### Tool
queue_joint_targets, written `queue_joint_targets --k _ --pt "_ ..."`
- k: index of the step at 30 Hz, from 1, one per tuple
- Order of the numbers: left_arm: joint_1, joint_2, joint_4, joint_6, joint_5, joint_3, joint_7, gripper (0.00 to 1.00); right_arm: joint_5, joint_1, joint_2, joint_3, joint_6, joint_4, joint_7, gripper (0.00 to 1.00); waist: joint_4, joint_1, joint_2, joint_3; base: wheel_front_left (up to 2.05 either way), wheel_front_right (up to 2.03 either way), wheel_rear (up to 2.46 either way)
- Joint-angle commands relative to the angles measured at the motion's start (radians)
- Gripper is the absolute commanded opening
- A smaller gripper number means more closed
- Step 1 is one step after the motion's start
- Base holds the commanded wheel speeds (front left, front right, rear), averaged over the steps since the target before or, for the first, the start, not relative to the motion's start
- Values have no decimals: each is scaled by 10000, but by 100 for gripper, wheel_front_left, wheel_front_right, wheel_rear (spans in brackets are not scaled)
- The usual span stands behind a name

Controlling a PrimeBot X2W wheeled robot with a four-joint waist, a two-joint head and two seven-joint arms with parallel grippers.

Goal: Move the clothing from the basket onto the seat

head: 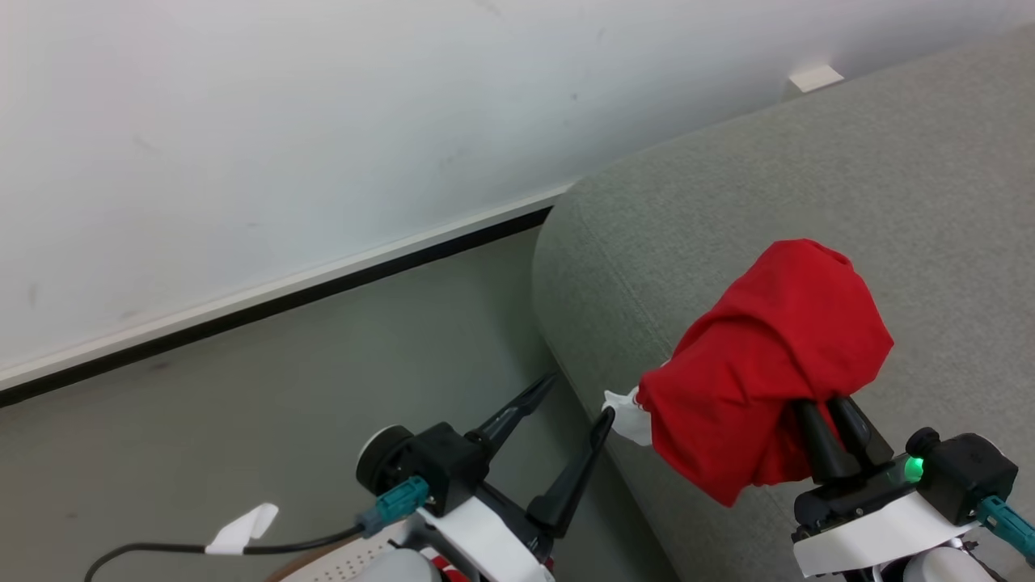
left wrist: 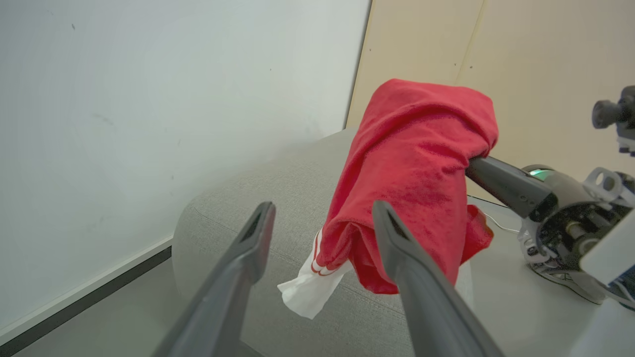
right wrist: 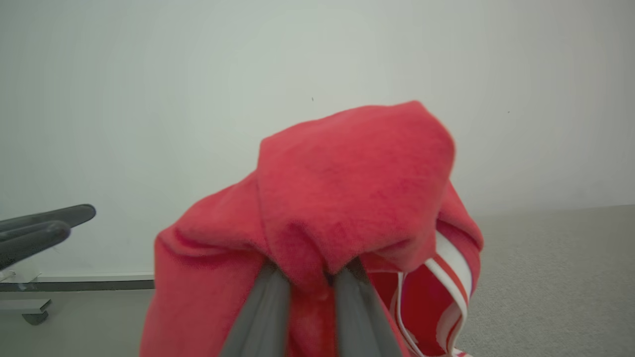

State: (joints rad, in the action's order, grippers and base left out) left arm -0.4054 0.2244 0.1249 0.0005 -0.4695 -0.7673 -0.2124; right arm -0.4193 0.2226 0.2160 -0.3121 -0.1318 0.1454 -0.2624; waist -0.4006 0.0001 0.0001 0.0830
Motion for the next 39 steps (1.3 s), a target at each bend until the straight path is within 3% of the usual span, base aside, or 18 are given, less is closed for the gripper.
queue_joint_targets --k 1,10,16,27,33,39 --pt "-83 33 57 -27 51 -13 -64 100 76 -65 6 79 21 -108 -34 0 -238 -1 -1 141 0 0 0" --pt "-245 -75 162 -75 73 -90 -158 100 87 143 260 330 21 -159 -34 0 -205 -1 -1 318 0 0 0" --pt "-450 -31 128 -142 134 -130 -141 100 176 743 508 1168 21 251 -26 0 233 -1 -1 849 0 0 0" --pt "-1715 394 -519 -188 551 42 469 100 -516 3943 1654 3152 21 1068 710 0 1535 -1 -1 3576 0 0 0" --pt "-2343 438 -764 -148 689 195 458 100 -1390 5744 2583 4145 22 2374 1101 0 2319 -1 -1 5065 0 0 0" --pt "-2664 545 -736 -138 759 303 362 100 -1158 6978 3348 4311 22 4499 1466 0 2860 -1 -1 5859 0 0 0"
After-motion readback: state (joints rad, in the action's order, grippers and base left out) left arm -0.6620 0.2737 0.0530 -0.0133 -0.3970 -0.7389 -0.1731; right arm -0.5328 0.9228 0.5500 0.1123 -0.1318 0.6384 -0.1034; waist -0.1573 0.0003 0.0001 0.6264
